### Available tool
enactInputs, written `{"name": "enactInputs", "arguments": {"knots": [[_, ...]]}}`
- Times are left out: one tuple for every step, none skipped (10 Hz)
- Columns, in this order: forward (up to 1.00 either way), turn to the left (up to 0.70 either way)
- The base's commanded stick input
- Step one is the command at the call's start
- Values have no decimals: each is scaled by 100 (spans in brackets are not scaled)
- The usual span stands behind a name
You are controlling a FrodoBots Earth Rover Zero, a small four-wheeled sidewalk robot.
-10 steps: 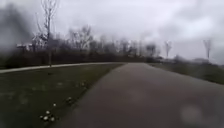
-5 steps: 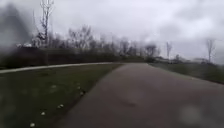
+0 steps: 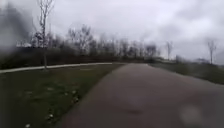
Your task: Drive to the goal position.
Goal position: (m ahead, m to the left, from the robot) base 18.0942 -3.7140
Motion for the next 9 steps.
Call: {"name": "enactInputs", "arguments": {"knots": [[70, 0], [70, 0], [70, 0], [70, 0], [70, 0], [70, 0], [70, 0], [70, 0], [70, 0]]}}
